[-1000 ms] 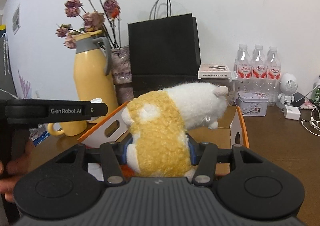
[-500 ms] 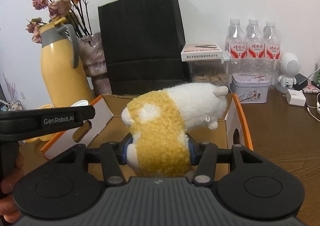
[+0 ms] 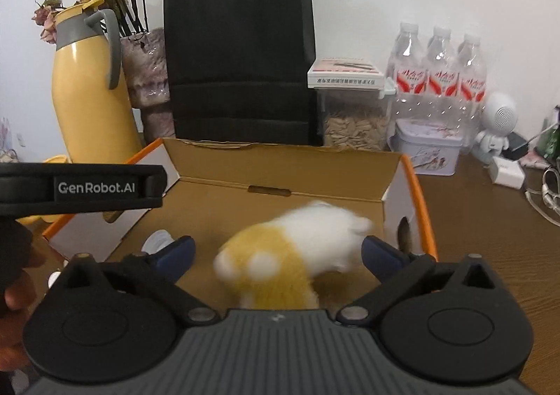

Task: Organize objects
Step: 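Lower the sheep into the box with the right gripper while the left drops the lid in, then move the right gripper back to the table and grasp the red rose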

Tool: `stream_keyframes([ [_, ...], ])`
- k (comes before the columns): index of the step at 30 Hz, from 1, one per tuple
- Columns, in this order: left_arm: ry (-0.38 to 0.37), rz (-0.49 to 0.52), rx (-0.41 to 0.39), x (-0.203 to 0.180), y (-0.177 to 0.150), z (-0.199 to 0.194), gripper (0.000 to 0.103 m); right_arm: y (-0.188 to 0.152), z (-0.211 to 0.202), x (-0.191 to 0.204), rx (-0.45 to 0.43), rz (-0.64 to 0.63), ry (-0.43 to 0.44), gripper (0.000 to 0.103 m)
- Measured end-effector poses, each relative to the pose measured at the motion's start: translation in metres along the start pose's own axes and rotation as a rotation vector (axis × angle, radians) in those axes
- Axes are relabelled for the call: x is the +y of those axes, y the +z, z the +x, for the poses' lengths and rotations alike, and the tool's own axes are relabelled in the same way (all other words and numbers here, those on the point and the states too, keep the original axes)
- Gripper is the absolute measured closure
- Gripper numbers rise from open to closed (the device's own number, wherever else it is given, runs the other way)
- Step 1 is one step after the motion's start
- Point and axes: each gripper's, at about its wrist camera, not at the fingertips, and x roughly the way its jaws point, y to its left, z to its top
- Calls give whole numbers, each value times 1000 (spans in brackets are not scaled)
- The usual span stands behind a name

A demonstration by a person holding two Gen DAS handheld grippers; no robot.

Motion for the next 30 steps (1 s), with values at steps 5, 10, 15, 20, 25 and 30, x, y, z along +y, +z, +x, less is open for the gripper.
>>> stream_keyframes([
  [5,-5,-5,10,0,0,-1,0,1,-3,0,-7,2,3,0],
  [10,-18,-21,2,3,0,-11,0,3,-9,0,-15,5,-4,0],
  [15,-46,-30,-34,7,0,-32,0,3,-28,2,-51,-8,-7,0],
  [20,-73,-32,-73,13,-4,-61,0,-2,-53,4,-87,-6,1,0],
  [25,-95,-33,-107,22,-12,-91,0,-10,-78,9,-115,-17,2,0],
  [30,-123,-27,-134,35,-28,-118,0,-25,-103,14,-141,-22,7,0],
])
